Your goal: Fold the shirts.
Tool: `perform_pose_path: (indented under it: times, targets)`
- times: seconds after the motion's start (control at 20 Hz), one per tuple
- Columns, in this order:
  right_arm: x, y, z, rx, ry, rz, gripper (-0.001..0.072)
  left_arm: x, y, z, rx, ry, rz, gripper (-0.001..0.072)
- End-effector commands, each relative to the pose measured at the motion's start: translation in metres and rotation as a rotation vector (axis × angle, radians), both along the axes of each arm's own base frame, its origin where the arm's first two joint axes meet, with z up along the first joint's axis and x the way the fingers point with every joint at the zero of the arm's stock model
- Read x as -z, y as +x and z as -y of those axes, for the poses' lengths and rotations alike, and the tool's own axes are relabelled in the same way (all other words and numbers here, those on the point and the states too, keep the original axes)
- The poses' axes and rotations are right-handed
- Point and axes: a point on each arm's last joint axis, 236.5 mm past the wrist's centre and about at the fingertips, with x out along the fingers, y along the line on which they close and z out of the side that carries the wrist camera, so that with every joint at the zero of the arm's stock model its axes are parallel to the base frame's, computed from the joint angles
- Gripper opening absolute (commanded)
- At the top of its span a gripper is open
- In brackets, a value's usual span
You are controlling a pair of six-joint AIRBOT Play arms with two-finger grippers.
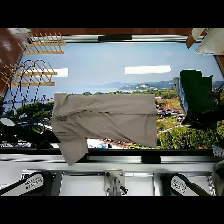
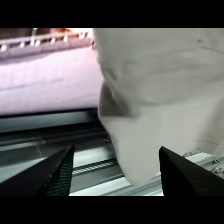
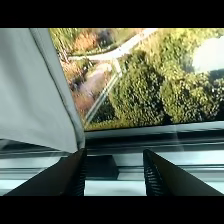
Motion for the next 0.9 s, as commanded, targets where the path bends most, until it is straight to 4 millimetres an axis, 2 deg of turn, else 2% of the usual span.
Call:
perform_pose_path:
  times: [0.0, 0.05, 0.15, 0.2, 0.25, 0.4, 0.55, 0.85]
  targets:
    - [0.0, 0.001, -0.001, 0.01, 0.007, 0.011, 0.0621, 0.022, -0.001, 0.011, 0.018, 0.028, 0.01, 0.0597]
    - [0.001, 0.0, -0.001, 0.01, 0.009, 0.007, 0.0628, 0.025, 0.0, 0.014, 0.032, 0.033, 0.012, 0.0529]
    - [0.012, -0.01, -0.007, 0.01, 0.03, -0.029, 0.0628, 0.027, 0.009, 0.018, 0.012, 0.034, 0.036, 0.0144]
    - [0.021, -0.019, -0.016, 0.011, 0.066, -0.059, 0.0628, 0.025, 0.012, 0.02, -0.004, 0.019, 0.044, 0.0061]
    - [0.032, -0.027, -0.029, 0.013, 0.12, -0.086, 0.0628, 0.024, 0.013, 0.021, -0.006, 0.015, 0.048, 0.0031]
    - [0.065, -0.048, -0.072, -0.026, 0.217, -0.133, 0.0628, 0.021, 0.009, 0.024, 0.004, 0.0, 0.034, 0.003]
    - [0.092, -0.054, -0.094, -0.071, 0.179, -0.136, 0.0628, 0.019, 0.007, 0.025, 0.008, -0.006, 0.031, 0.0031]
    - [0.11, -0.058, -0.128, -0.092, 0.194, -0.125, 0.0627, 0.019, 0.007, 0.026, 0.013, -0.009, 0.031, 0.003]
